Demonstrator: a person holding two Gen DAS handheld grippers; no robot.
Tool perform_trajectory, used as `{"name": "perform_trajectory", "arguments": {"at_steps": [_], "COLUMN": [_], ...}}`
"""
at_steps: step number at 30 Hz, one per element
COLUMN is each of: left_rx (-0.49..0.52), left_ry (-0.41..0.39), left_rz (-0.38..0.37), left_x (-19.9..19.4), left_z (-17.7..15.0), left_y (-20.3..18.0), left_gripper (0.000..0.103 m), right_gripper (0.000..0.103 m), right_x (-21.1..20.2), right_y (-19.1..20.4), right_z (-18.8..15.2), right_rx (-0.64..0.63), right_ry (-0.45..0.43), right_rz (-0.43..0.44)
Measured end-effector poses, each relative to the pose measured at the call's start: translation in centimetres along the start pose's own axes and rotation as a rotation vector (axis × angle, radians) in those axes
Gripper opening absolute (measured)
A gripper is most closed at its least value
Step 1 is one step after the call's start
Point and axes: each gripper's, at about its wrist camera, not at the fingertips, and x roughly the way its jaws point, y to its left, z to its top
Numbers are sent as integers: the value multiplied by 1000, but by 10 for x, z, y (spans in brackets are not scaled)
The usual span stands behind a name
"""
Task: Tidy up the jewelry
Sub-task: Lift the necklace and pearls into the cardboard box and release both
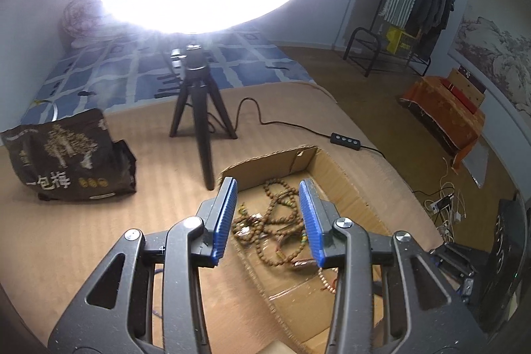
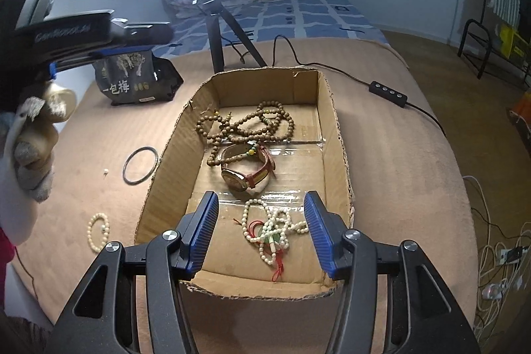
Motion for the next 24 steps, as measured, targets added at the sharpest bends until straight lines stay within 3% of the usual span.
{"name": "perform_trajectory", "arguments": {"at_steps": [7,24], "left_rx": [13,-99], "left_ry": [4,46], "left_rz": [32,163], "left_x": [-33,-112], "left_z": [-17,-93], "left_y": [27,131], "left_gripper": [40,40], "right_gripper": [53,53], "right_x": [-15,-23], "right_y": [11,79], "right_z": [-1,8], "right_rx": [10,-58], "right_ry": [-23,-36], "right_rz": [10,102]}}
